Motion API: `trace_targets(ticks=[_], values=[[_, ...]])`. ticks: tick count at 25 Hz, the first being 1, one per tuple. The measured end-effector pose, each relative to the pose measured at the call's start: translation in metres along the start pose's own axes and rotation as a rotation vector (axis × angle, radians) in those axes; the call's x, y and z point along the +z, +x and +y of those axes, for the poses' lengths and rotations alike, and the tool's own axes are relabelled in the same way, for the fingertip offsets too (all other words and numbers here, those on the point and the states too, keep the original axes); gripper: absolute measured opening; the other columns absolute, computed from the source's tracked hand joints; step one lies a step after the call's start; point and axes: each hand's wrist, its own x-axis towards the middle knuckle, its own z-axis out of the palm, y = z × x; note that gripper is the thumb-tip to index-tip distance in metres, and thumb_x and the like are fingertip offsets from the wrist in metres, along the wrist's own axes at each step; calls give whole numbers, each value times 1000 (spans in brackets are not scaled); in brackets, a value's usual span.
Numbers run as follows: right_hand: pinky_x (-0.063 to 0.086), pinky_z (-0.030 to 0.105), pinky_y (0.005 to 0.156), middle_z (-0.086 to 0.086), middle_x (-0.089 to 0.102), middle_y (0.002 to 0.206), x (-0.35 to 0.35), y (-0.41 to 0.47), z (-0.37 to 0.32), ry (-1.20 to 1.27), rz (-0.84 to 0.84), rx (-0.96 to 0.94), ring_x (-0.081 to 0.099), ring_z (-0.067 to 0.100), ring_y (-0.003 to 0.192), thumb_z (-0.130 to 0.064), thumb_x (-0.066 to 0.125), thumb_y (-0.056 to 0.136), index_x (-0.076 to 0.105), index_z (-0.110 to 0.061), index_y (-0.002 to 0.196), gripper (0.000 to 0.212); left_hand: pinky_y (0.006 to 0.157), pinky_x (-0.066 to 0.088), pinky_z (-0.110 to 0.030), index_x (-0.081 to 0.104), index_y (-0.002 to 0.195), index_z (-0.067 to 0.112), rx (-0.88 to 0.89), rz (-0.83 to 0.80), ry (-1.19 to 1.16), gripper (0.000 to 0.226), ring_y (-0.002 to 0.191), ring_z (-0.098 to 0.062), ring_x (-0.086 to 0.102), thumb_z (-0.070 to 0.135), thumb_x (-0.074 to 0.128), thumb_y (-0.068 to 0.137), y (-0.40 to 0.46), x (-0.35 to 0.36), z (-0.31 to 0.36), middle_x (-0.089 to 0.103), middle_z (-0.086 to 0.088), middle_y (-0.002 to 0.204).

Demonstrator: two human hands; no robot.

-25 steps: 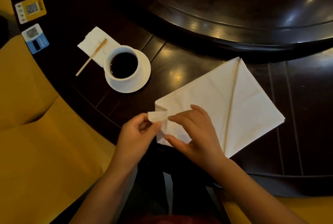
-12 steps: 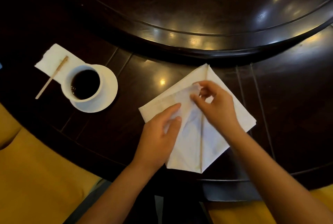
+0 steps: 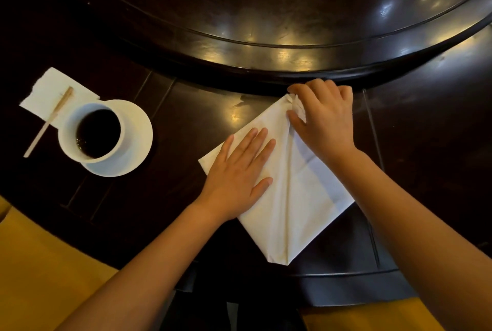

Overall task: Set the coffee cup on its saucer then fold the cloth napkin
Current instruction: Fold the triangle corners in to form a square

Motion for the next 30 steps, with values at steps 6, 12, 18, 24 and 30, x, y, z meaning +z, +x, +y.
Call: trace_targets(ticks=[6, 12, 18, 24, 30], values=[[1, 40, 115, 7, 22, 154, 10, -16, 22, -47, -429, -311, 6, 20, 142, -40, 23, 98, 20, -17, 146, 54, 113, -2, -46, 7, 148, 18, 42, 78, 44, 67, 143, -17, -2, 50, 22, 92, 1, 7, -3, 9, -6, 157], [0, 38, 116, 6, 15, 156, 17, -19, 28, -61, -441, -307, -1, 17, 142, -42, 16, 97, 13, -15, 147, 56, 113, 0, -44, 9, 147, 11, 459, 28, 104, 68, 143, -22, 5, 49, 24, 92, 8, 2, 7, 6, -7, 154], [0, 40, 116, 4, 11, 157, 18, -18, 28, -73, -453, -293, -3, 16, 142, -44, 13, 97, 9, -17, 147, 57, 115, 6, -43, 14, 148, 12, 681, -77, 129, 68, 143, -19, 5, 49, 28, 92, -35, 15, 32, 11, -5, 156], [-1, 40, 117, 4, 8, 157, 17, -19, 26, -96, -464, -285, -4, 17, 143, -45, 9, 96, 6, -17, 147, 58, 115, 4, -36, 14, 147, 13, 890, -74, 118, 63, 143, -16, 6, 48, 23, 96, -102, 29, 50, 19, -3, 155], [-3, 37, 116, 6, 8, 157, 17, -19, 25, -111, -452, -295, -3, 17, 143, -44, 11, 96, 7, -15, 147, 60, 113, 0, -39, 7, 147, 9, -130, 245, -8, 64, 143, -19, 5, 42, 22, 94, 18, -7, 27, 10, -9, 156]])
